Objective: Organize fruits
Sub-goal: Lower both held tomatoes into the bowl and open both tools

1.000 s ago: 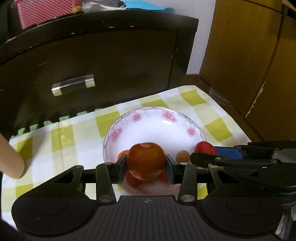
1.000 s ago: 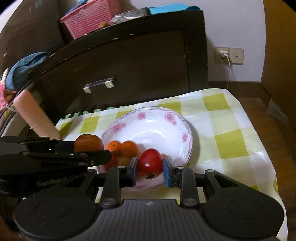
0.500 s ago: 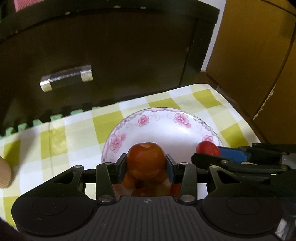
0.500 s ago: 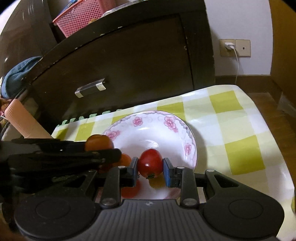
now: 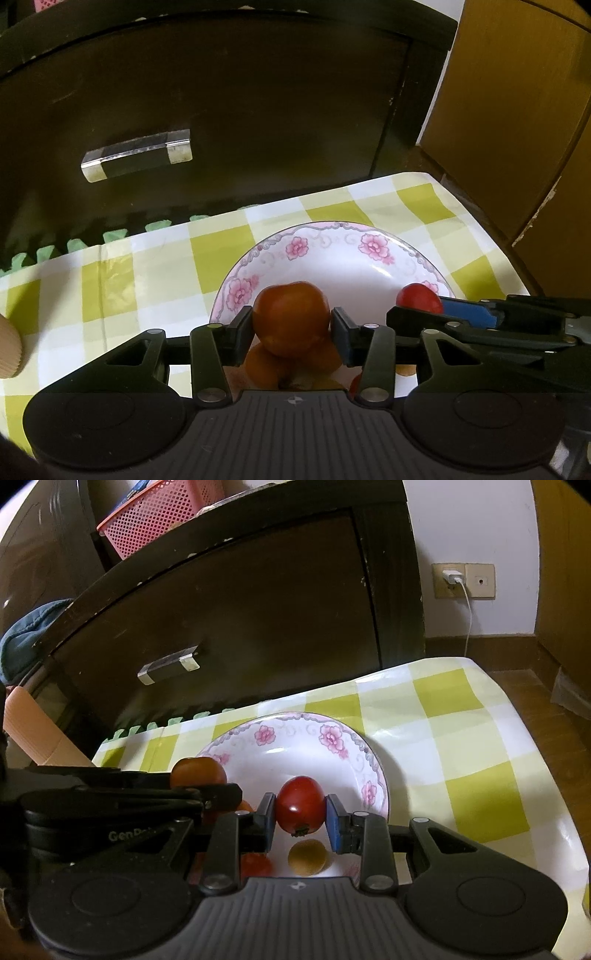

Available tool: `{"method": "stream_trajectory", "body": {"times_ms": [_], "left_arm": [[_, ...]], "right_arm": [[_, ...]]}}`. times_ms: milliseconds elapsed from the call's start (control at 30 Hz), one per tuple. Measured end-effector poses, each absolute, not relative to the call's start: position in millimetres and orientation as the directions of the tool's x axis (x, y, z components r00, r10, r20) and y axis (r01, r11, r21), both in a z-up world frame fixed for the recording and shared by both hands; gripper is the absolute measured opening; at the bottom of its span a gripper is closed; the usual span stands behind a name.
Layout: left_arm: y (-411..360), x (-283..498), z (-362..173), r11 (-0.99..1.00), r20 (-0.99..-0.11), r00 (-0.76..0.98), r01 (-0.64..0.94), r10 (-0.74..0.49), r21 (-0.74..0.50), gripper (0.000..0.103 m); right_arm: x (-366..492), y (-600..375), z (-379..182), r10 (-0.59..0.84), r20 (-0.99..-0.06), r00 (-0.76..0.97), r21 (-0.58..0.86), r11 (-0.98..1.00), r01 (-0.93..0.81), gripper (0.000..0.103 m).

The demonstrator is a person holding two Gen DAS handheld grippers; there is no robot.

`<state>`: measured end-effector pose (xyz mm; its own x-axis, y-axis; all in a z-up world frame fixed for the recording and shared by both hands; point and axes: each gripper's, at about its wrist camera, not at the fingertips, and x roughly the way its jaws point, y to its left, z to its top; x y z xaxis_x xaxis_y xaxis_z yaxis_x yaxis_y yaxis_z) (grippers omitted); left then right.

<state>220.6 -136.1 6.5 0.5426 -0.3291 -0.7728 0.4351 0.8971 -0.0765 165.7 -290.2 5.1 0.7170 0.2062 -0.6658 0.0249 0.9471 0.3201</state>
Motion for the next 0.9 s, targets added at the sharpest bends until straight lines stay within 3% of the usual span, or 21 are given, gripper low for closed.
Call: {"method": "stream_trajectory", "body": {"times_ms": [900], "left_arm": [[-117.0, 194.8, 29.5, 0.895, -0.751, 0.561, 0.437, -0.348, -0.088, 0.065]], "right_arm": [[145.9, -279.9, 22.2, 0.187, -0.656, 0.731, 0.291, 0.956, 0.017, 0.036]]}}
